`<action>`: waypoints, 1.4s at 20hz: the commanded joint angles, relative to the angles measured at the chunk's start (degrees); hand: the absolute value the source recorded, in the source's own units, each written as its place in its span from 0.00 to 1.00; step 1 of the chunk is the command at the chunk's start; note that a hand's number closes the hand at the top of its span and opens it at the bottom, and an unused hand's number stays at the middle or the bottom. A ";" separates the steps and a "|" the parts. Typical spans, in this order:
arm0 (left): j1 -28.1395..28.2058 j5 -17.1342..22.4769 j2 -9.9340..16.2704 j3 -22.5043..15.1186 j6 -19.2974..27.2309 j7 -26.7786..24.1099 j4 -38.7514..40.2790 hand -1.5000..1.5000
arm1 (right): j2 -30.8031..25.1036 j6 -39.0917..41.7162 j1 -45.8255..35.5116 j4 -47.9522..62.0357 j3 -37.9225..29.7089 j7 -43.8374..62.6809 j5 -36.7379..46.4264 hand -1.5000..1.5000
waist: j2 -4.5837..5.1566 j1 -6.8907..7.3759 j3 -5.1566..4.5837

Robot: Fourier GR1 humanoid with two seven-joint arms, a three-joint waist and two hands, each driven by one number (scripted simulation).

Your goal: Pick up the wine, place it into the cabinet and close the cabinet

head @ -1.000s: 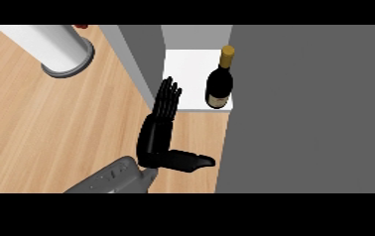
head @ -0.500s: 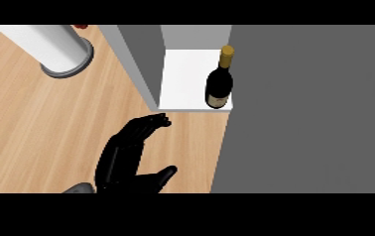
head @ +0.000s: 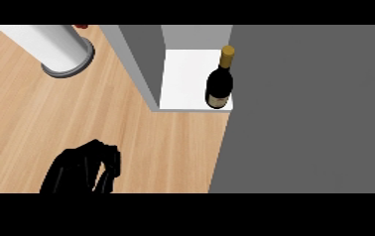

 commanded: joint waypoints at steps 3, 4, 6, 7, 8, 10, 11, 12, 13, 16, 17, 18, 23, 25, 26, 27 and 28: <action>9.84 0.83 7.93 4.66 -6.07 -4.45 -3.15 0.00 | 3.08 -4.31 -1.03 -9.13 13.19 9.42 0.43 1.00 | -0.20 0.40 -0.13; 11.45 1.39 9.62 5.79 -5.40 -4.60 -6.07 0.00 | 4.35 -4.40 -0.03 -7.58 17.25 7.87 3.79 1.00 | -0.30 0.47 -0.08; 12.58 3.40 9.79 8.62 -9.57 -5.73 -2.75 0.00 | 6.27 -7.03 -3.69 -7.70 21.29 11.15 4.49 1.00 | -0.19 0.12 -0.13; 16.18 5.64 13.43 10.91 -13.72 -7.37 -3.21 0.00 | 6.31 -7.85 -2.44 -6.90 23.27 9.66 6.30 1.00 | -0.37 0.50 -0.14; 16.22 8.33 15.61 13.62 -12.94 -5.87 -6.52 0.00 | 6.34 -11.53 -4.91 -5.23 25.91 10.84 7.95 1.00 | -0.48 0.80 -0.15; 16.91 7.24 13.51 13.60 -11.94 -7.52 -4.49 0.00 | 6.36 -13.64 -10.50 -0.39 30.81 12.93 9.38 1.00 | -0.41 0.99 -0.22; 18.67 10.55 16.78 17.00 -15.75 -7.51 -2.90 0.00 | 6.36 -14.57 -10.75 -0.53 31.36 13.27 10.47 1.00 | -0.56 1.37 -0.27; 21.06 9.94 17.18 16.23 -16.94 -8.12 -3.92 0.00 | 6.36 -16.50 -11.54 -0.17 33.69 11.71 12.65 1.00 | -0.52 1.19 -0.19; 20.22 9.42 16.26 16.04 -15.62 -7.80 -2.53 0.00 | 6.36 -19.75 -13.69 2.71 37.06 11.41 13.67 1.00 | -0.55 1.13 -0.26; 23.16 11.14 19.28 19.59 -20.79 -9.25 0.10 0.00 | 6.35 -26.46 -16.63 4.99 41.46 10.08 17.17 1.00 | -0.62 1.36 -0.29; 24.77 11.45 20.17 19.49 -20.77 -9.07 -1.43 0.00 | 6.35 -29.73 -19.12 5.48 41.65 9.70 17.55 1.00 | -0.66 1.82 -0.26; 23.41 10.58 18.30 19.19 -23.71 -9.46 4.17 0.00 | 6.31 -31.20 -21.83 8.95 39.95 8.00 16.59 1.00 | -0.23 1.62 -0.44; 27.25 10.07 22.34 21.79 -26.88 -10.91 2.47 0.00 | 6.08 -39.77 -28.01 9.90 38.16 5.96 19.94 1.00 | -0.49 2.43 -0.27; 27.59 10.70 22.65 23.54 -29.23 -11.59 4.90 0.00 | 6.03 -43.16 -29.52 11.72 37.79 5.15 19.73 1.00 | -0.28 2.44 -0.30; 30.21 9.67 23.22 23.45 -30.09 -13.37 4.39 0.00 | 6.01 -44.52 -30.23 10.80 36.81 6.97 20.20 1.00 | -0.59 3.27 -0.32; 28.35 11.45 23.84 24.85 -31.86 -11.44 5.15 0.00 | 5.98 -45.04 -31.70 13.55 36.67 3.91 18.99 1.00 | -0.04 2.71 -0.26; 28.54 11.85 23.97 25.30 -32.64 -11.56 5.88 0.00 | 5.96 -45.50 -33.51 14.42 35.00 5.11 18.58 1.00 | -0.01 3.48 -0.39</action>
